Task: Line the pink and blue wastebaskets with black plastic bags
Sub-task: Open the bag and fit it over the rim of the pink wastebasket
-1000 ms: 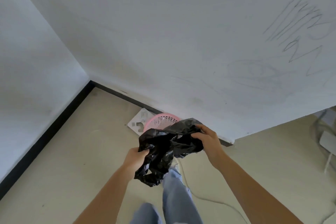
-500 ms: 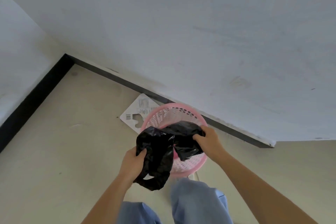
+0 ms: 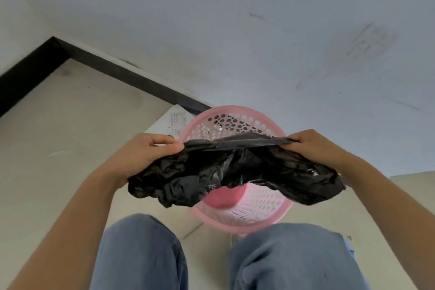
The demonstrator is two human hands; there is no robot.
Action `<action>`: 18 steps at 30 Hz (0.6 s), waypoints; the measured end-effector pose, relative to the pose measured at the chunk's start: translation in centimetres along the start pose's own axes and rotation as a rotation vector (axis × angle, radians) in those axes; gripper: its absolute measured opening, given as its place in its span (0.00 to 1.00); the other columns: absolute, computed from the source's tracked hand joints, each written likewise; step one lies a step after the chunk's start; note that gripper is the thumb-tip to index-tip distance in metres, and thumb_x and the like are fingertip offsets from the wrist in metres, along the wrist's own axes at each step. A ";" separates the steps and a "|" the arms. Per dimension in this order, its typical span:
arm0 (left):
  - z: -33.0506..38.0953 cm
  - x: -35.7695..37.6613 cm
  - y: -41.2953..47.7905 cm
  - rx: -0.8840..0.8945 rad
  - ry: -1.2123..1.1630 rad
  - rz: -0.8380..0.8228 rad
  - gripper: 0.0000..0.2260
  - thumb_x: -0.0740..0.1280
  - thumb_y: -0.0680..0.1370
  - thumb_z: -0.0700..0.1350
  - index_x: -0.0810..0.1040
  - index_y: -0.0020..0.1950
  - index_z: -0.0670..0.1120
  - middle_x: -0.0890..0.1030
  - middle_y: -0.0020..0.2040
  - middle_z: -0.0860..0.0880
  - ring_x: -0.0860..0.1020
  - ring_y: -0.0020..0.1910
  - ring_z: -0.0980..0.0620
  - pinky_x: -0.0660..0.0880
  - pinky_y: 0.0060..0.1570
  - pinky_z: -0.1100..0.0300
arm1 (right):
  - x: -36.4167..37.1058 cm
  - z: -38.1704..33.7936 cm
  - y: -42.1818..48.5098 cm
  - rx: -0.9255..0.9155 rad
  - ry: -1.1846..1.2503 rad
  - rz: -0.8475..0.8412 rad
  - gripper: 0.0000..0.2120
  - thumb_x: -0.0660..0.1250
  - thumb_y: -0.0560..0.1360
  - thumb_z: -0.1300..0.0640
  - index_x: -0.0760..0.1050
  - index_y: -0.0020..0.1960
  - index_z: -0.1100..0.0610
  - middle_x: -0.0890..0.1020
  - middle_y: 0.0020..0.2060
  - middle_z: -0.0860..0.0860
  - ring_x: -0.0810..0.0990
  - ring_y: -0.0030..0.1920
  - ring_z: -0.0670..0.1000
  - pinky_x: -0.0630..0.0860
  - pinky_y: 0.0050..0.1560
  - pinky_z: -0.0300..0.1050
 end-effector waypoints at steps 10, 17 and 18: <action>8.5 -0.9 3.8 0.480 0.558 0.450 0.17 0.68 0.73 0.57 0.74 0.57 0.52 0.74 0.63 0.52 0.68 0.68 0.50 0.64 0.64 0.54 | -3.6 -2.3 2.6 -0.166 0.088 0.251 0.06 0.73 0.69 0.52 0.77 0.39 0.51 0.82 0.39 0.47 0.80 0.39 0.48 0.73 0.40 0.39; 7.1 3.6 5.8 0.540 1.021 0.178 0.08 0.60 0.75 0.38 0.72 0.49 0.50 0.73 0.66 0.49 0.71 0.62 0.45 0.66 0.61 0.52 | -4.9 -3.6 1.6 -0.235 0.327 0.279 0.15 0.67 0.66 0.75 0.73 0.30 0.58 0.82 0.42 0.51 0.82 0.37 0.44 0.77 0.38 0.35; 7.4 2.7 5.9 0.528 0.983 0.195 0.10 0.59 0.75 0.36 0.74 0.50 0.49 0.76 0.61 0.50 0.74 0.51 0.47 0.68 0.52 0.56 | -5.0 -3.9 1.8 -0.256 0.282 0.267 0.16 0.65 0.66 0.77 0.75 0.29 0.57 0.82 0.42 0.51 0.82 0.38 0.42 0.76 0.38 0.33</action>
Point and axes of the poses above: each hand's wrist, its own y-axis towards the middle knuckle, its own x-axis out of the palm, z = x × y, the point moved 8 cm from there along y, towards the middle knuckle
